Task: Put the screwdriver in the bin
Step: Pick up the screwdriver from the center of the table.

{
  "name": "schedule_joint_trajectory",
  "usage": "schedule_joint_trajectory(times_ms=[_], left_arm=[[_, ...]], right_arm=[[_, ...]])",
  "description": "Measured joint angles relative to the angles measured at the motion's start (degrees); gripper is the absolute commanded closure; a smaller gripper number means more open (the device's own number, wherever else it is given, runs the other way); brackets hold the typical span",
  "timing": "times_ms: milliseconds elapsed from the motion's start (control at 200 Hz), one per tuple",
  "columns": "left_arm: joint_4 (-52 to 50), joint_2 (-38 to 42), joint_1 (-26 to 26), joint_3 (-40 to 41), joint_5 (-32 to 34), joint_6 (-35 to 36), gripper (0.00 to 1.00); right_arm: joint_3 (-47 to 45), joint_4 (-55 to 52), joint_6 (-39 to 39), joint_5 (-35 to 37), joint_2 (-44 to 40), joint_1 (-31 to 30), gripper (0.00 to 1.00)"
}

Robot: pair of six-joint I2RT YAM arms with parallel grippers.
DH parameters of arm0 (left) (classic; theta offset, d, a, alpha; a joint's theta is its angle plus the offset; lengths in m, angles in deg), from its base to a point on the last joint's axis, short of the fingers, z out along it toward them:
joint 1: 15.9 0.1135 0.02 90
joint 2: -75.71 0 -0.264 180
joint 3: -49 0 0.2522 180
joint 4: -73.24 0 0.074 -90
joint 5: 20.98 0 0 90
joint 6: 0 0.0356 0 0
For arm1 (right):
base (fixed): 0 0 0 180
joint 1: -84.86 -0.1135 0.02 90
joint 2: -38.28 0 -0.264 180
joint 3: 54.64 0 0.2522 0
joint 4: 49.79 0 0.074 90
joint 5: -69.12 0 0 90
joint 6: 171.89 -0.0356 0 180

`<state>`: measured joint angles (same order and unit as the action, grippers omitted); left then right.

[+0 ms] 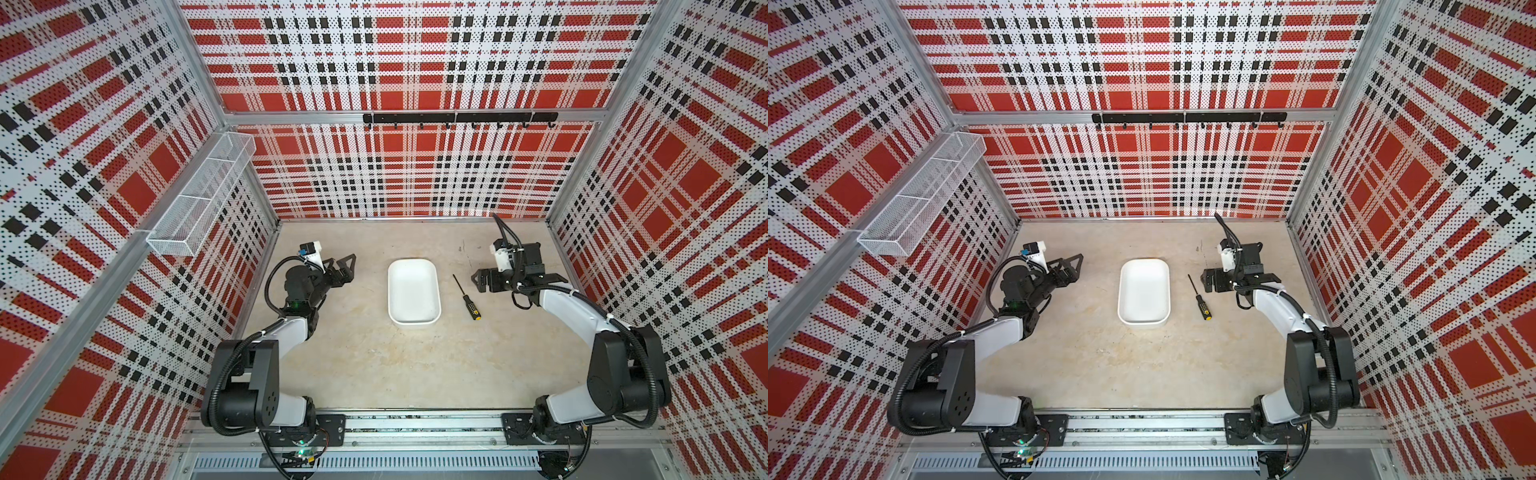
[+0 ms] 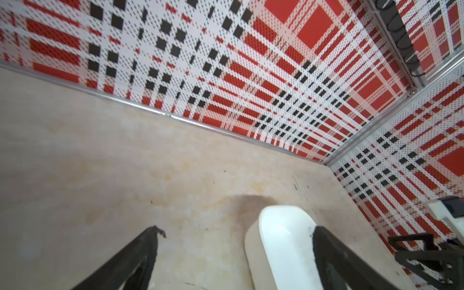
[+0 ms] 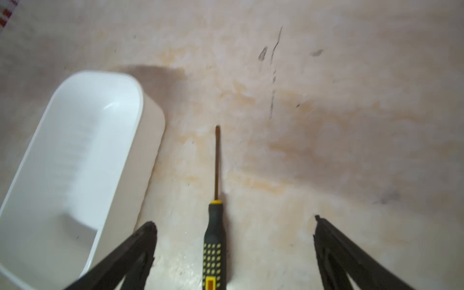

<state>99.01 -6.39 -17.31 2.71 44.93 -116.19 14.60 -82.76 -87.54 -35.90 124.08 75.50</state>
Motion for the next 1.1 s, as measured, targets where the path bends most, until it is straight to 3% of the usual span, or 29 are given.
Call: schedule_joint_trajectory(times_ms=[170, 546, 1097], left_arm=[[-1.62, -1.38, -1.36, 0.0, -2.43, -2.21, 0.02], [-5.42, -5.66, -2.91, -1.75, -7.21, -5.66, 0.02], [-27.17, -8.41, -7.52, -10.34, -0.57, 4.66, 0.02]], right_arm=[[0.07, -4.07, -1.46, 0.26, 3.43, -3.8, 0.04], [-0.26, -5.42, -4.42, 3.32, 8.0, -5.73, 0.14], [3.28, -8.46, -5.95, 6.23, 14.91, -8.11, 0.47]])
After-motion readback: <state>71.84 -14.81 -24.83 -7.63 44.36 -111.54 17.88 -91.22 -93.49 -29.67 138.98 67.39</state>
